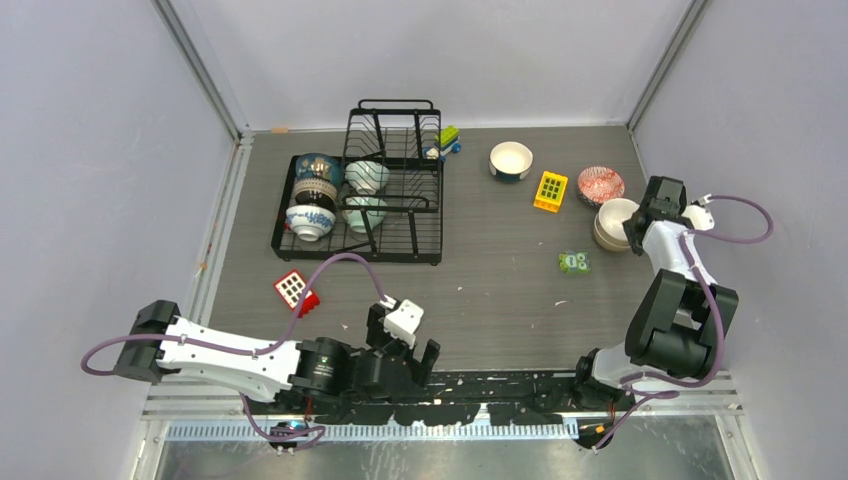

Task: Unload the bowls from the dish rack
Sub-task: Place the bowl with the bowl.

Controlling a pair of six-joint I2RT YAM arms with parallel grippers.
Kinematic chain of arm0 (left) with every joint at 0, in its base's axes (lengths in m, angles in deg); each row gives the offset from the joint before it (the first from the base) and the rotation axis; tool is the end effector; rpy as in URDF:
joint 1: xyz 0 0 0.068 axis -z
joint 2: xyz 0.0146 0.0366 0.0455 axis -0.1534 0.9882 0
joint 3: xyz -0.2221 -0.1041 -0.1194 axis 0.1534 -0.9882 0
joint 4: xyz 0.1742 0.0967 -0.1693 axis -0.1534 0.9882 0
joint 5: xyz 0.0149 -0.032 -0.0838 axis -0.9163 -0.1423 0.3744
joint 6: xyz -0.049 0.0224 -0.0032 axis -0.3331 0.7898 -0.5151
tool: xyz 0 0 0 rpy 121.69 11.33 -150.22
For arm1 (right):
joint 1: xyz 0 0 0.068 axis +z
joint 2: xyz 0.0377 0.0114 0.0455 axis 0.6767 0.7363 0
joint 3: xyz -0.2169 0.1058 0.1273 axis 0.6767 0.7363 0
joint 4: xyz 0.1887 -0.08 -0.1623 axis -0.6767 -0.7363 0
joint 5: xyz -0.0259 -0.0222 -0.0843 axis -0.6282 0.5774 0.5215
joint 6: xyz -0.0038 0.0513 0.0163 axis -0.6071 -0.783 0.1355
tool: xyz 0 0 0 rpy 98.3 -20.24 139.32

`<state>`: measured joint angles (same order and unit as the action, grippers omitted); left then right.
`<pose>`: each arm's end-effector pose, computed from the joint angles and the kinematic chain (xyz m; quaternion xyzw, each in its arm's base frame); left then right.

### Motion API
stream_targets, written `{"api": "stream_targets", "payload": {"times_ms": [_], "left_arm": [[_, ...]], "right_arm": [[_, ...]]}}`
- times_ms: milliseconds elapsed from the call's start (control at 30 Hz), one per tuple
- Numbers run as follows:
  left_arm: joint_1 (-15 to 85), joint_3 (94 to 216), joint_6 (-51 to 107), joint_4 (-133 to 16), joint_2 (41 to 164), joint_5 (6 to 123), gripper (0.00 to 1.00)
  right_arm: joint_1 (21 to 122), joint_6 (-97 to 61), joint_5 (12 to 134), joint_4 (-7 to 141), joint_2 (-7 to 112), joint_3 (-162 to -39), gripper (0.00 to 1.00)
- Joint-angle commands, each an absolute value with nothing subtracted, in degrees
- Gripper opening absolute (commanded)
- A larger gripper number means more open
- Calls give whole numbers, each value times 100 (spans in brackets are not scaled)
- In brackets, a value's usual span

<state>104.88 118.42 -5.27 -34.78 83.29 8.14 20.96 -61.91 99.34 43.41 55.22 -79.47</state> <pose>0.0057 -0.1986 0.2369 0.2144 0.8232 -0.2231 0.4760 0.2739 -0.1208 0.2204 0.5931 0.7285 -0.0710 0.3353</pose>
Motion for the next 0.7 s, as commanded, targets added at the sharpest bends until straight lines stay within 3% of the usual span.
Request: {"api": "stream_targets", "payload": {"times_ms": [0,300,667], "left_arm": [[10515,12003,-471,-3687,8311,742,100],[10515,11875,-277,-3913,8218,771,100],[10515,11835,77,-3958,8123,805,100]], "right_arm": [[2079,-6115,10026,4480,5166,-8127,38],[2079,-5940,10138,4194,4872,-8370,59],[2014,-5257,9627,4362,5325,-8988,54]]}}
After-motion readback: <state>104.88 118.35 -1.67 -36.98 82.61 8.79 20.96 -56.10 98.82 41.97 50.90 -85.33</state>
